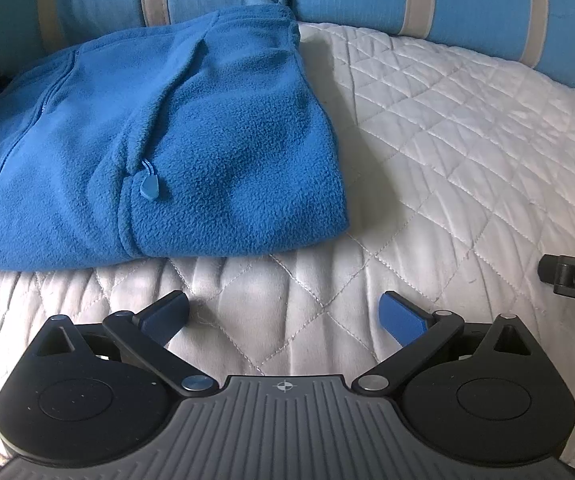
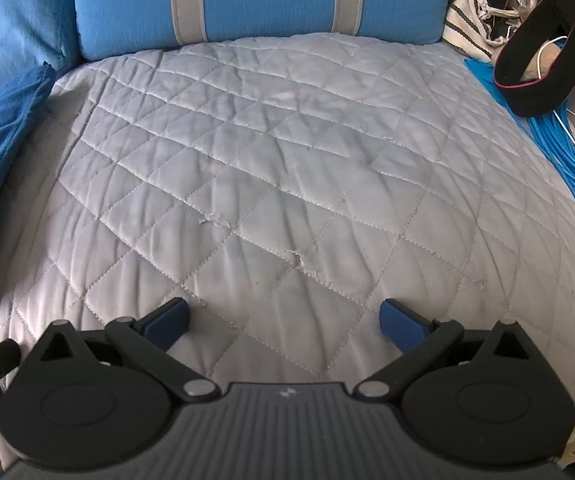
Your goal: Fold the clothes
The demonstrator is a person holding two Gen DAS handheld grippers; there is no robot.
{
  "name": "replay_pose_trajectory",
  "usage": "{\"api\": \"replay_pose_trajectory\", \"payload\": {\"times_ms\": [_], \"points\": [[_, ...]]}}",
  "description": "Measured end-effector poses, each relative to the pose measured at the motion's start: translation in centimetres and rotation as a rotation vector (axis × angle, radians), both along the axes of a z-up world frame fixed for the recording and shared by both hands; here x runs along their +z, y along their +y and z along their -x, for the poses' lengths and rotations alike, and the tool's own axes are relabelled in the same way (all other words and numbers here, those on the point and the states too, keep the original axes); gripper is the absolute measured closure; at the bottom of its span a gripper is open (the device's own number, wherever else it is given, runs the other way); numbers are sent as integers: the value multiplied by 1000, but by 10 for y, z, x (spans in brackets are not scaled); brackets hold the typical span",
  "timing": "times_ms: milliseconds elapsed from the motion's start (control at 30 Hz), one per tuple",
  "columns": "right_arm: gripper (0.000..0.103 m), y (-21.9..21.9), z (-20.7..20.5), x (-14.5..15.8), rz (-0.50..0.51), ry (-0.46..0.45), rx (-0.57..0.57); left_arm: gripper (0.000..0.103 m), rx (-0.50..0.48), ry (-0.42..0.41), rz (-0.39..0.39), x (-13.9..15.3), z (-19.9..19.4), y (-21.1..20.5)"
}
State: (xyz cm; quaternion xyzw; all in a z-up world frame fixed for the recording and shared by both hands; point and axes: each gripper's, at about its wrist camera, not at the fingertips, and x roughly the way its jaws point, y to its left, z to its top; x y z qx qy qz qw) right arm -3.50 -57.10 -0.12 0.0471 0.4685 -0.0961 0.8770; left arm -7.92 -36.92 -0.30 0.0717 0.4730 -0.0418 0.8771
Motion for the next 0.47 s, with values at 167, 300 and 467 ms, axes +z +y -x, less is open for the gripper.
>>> {"api": "replay_pose_trajectory", "payload": {"times_ms": [167, 300, 467], "points": [[0, 0, 0, 0, 0, -2, 0, 0, 0, -7, -1, -1, 1, -1], [0, 0, 1, 0, 0, -7, 0, 0, 4, -12, 0, -1, 2, -1], [0, 0, 1, -1, 1, -9, 1, 0, 9, -22, 2, -1, 4, -1]]}}
